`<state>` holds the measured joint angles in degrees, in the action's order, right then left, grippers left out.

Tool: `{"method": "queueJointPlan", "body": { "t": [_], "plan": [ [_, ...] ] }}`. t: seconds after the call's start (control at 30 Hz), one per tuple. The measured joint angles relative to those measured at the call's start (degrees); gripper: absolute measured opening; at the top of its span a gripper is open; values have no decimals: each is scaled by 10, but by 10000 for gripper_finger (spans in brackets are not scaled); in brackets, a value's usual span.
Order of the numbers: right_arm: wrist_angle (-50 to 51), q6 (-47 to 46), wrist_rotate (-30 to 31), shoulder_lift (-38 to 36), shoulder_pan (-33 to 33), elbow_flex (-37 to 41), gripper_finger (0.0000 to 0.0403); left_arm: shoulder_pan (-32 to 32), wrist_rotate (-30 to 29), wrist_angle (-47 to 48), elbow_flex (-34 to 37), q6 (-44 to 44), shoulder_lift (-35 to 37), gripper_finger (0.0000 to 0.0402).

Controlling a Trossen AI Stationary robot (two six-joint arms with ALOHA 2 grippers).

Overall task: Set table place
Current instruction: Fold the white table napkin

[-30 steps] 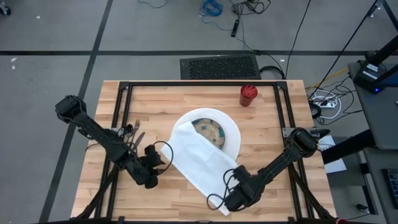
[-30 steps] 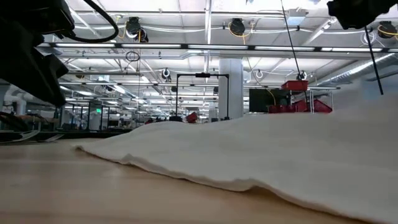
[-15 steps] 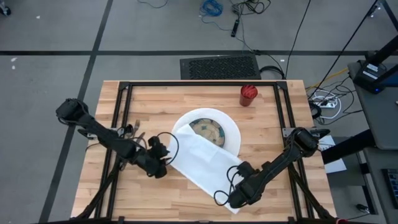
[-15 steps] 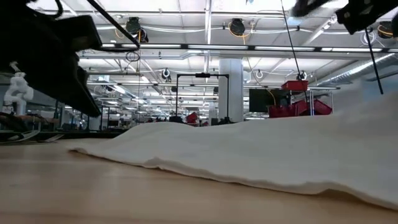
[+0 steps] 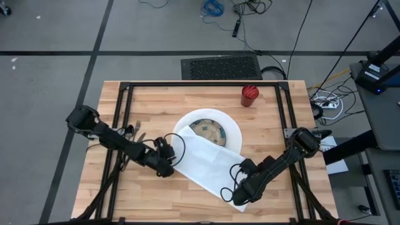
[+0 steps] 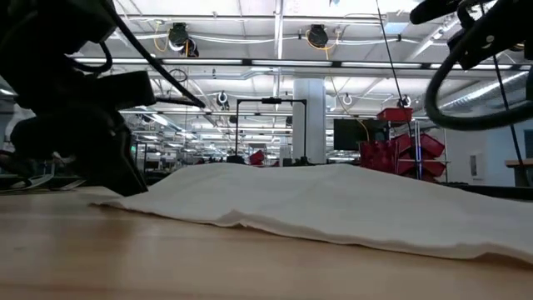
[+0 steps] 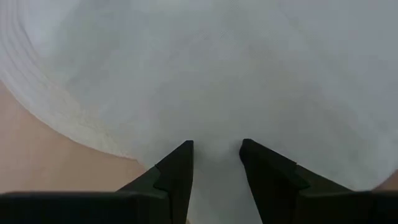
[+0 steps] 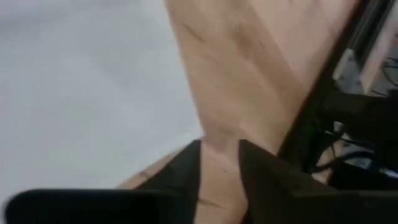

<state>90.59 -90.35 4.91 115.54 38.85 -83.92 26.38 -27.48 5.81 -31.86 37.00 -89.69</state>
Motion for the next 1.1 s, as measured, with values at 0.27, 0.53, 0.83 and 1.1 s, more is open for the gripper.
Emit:
{"method": "queueJointPlan", "body": {
  "t": [0.27, 0.53, 0.83, 1.1],
  "plan": [
    [-151, 36, 53, -8, 9, -9, 212, 41, 70, 6, -1, 91, 1, 128],
    [-396, 73, 58, 14, 36, -9, 207, 100, 127, 54, -21, 135, 3, 128],
    [-410, 71, 15, 51, 48, -13, 200, 170, 184, 75, -28, 195, 17, 128],
    [-394, 56, -29, 23, 49, -8, 201, 217, 204, 70, -48, 242, 31, 128]
  ]
}}
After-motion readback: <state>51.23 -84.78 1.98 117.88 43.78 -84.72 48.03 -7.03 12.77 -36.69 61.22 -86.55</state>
